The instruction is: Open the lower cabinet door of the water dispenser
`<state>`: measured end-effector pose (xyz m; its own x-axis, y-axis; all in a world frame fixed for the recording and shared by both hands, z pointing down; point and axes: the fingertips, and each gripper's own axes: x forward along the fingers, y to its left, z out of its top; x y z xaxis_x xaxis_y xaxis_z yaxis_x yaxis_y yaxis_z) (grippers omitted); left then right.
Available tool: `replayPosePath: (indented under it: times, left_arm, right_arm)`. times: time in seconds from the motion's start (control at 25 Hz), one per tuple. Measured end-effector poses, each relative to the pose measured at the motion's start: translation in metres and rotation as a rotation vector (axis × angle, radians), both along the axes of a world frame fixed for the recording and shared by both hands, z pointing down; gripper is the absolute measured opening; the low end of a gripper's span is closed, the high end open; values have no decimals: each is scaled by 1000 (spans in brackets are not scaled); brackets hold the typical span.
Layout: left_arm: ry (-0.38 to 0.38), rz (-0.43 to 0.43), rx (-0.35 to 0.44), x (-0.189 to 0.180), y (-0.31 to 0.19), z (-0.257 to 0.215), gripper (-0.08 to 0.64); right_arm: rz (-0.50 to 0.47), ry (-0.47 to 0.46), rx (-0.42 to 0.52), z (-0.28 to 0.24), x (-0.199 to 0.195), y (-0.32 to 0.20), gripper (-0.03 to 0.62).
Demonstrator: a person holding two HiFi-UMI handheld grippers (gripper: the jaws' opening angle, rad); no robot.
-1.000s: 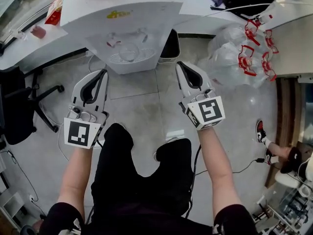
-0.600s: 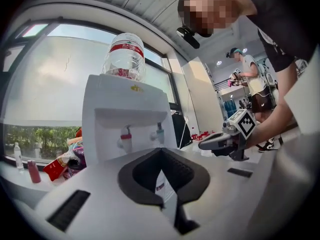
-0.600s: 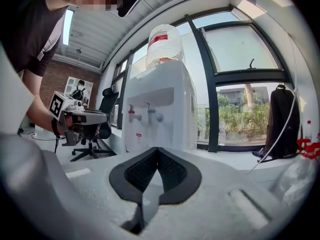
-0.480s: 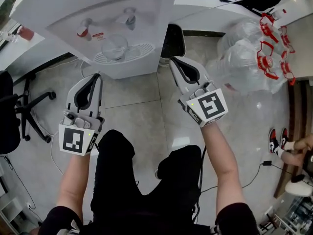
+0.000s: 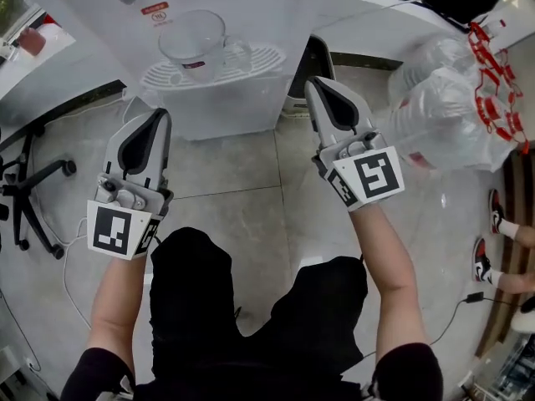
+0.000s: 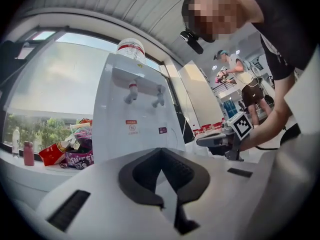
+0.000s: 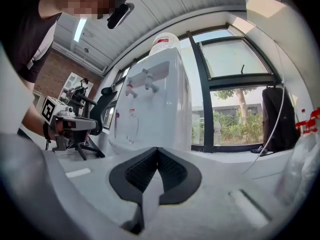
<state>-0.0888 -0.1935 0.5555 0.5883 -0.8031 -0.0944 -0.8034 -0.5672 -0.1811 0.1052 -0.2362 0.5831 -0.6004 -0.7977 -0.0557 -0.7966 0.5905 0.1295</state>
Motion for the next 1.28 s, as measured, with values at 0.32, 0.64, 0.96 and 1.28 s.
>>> replayPosePath:
  times: [0.32,0.64,0.96,1.28]
  left_arm:
    - [70,11,-26,-8,3,13,8]
    - [81,13,-23,-4,14,22,8]
    - [84,-11,-24,-7,33,29,8]
    - [65,-29,-20,-7,35,31,8]
  right_arm:
    - [-29,-43,-39,26,-11,8,5]
    - [-81,15,-76,53,-17,4,18]
    - [-115,40,-123,78,-16,-12,28]
    - [-133,67,-140,79,-14,-36,124]
